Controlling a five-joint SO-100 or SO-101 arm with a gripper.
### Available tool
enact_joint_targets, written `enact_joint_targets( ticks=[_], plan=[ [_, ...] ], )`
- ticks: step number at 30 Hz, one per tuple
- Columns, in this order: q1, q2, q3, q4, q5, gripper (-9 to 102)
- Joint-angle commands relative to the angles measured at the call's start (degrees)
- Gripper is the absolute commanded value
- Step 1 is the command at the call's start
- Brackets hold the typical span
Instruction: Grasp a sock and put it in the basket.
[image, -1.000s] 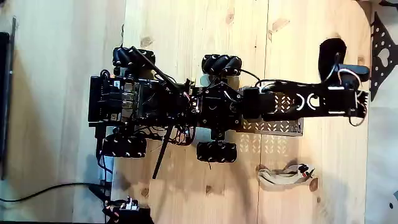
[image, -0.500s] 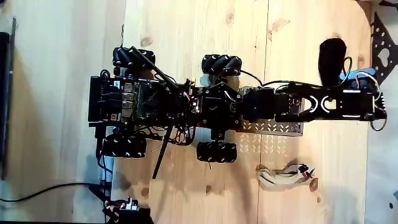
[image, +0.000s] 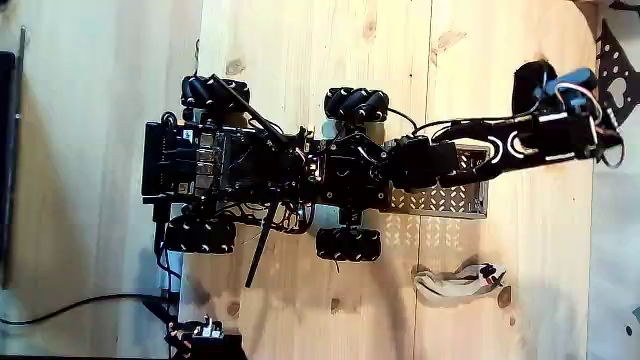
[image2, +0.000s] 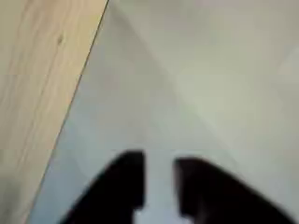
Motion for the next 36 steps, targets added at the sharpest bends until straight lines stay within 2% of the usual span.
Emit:
enact_joint_targets(
  ticks=[1, 5, 12, 19, 21, 25, 27, 29, 32, 36],
  plan=[
    [-0.1, -1.0, -0.3, -0.4, 4.4, 3],
    [1.1, -7.5, -0.3, -1.9, 7.1, 3],
    [1.2, -19.9, -0.7, -9.8, 1.8, 3],
    [-2.4, -30.6, -1.0, -11.3, 1.8, 5],
    [-3.4, -33.0, -0.5, -9.7, -0.8, 14],
    [-4.7, -37.5, -0.4, -13.5, -19.0, 17],
    [-5.4, -40.3, -0.4, -16.2, -17.6, 20],
    [-5.6, -43.5, -0.8, -17.8, -14.0, 30],
    [-5.6, -46.2, -0.4, -19.9, -14.2, 44],
    [-7.1, -47.8, -1.1, -24.3, -11.4, 50]
  ],
)
